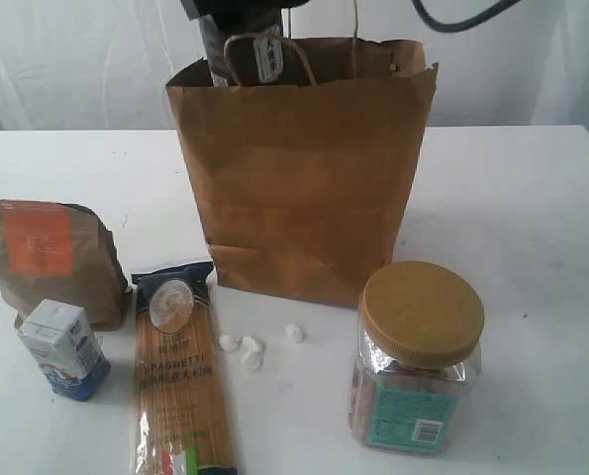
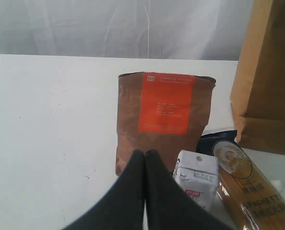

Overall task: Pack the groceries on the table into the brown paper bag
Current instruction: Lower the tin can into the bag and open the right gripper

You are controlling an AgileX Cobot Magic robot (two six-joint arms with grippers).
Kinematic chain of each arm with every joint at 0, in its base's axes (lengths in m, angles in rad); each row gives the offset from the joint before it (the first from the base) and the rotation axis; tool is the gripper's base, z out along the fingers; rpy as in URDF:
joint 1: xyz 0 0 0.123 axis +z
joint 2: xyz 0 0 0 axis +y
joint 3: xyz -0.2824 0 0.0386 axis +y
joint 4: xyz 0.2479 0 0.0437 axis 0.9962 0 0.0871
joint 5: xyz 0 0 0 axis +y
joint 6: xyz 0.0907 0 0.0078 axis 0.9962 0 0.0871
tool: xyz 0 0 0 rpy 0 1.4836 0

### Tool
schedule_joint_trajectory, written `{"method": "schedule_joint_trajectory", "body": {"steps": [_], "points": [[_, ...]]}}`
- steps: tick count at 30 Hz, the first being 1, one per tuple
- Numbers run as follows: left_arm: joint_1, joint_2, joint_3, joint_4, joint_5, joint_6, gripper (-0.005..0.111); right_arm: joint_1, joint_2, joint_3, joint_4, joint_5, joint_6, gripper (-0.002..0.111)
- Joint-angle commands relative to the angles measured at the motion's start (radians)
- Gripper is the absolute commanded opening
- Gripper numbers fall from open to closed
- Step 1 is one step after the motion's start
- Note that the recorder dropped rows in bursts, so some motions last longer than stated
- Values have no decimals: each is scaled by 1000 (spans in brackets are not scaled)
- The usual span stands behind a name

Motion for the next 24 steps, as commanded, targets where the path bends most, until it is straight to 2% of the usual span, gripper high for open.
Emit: {"method": "schedule_joint_trajectory", "body": {"steps": [1, 14, 17, 21, 24], "points": [[2, -3, 5, -15, -4, -3, 0, -4, 22, -12, -1, -64, 12, 27], [2, -3, 5, -15, -4, -3, 0, -4, 88, -12, -5, -30, 12, 28], [2, -3, 5, -15, -4, -3, 0, -4, 88, -12, -7, -6, 12, 38], [2, -3, 5, -15, -4, -3, 0, -4, 88, -12, -50, 31, 12, 60], [2, -3, 5, -15, -4, -3, 0, -4, 88, -12, -70, 37, 12, 64]]}}
